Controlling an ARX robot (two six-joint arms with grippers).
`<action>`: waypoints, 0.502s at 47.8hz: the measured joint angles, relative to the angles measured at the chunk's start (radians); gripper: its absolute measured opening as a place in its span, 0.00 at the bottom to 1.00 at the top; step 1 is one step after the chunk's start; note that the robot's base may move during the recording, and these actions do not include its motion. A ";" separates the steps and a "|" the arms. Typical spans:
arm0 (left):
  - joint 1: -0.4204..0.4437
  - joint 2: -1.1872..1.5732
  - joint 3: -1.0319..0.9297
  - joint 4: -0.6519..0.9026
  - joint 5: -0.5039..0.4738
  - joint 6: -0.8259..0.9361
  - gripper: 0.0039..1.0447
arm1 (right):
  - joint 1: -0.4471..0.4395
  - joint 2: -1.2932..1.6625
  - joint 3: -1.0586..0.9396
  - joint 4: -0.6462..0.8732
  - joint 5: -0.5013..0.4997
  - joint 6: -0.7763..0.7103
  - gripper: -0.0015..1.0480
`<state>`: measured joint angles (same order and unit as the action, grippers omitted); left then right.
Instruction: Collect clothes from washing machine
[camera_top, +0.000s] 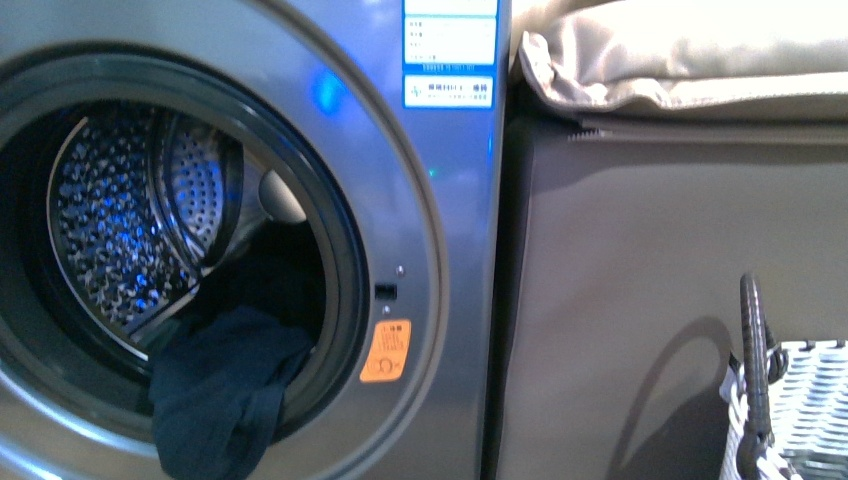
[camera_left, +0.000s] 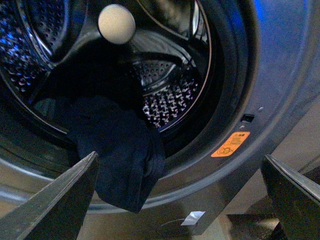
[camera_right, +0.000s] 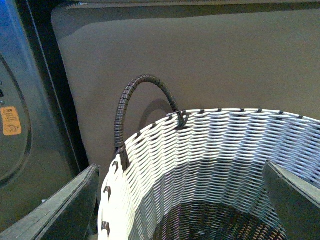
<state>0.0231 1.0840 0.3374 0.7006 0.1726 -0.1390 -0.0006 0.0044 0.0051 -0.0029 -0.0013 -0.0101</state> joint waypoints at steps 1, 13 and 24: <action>-0.001 0.021 0.010 0.008 -0.003 0.004 0.94 | 0.000 0.000 0.000 0.000 0.000 0.000 0.93; -0.009 0.453 0.241 0.072 -0.041 0.050 0.94 | 0.000 0.000 0.000 0.000 0.000 0.000 0.93; -0.017 0.660 0.444 0.023 -0.069 0.067 0.94 | 0.000 0.000 0.000 0.000 0.000 0.000 0.93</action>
<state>0.0059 1.7443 0.7811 0.7231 0.1040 -0.0723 -0.0006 0.0044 0.0051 -0.0029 -0.0013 -0.0101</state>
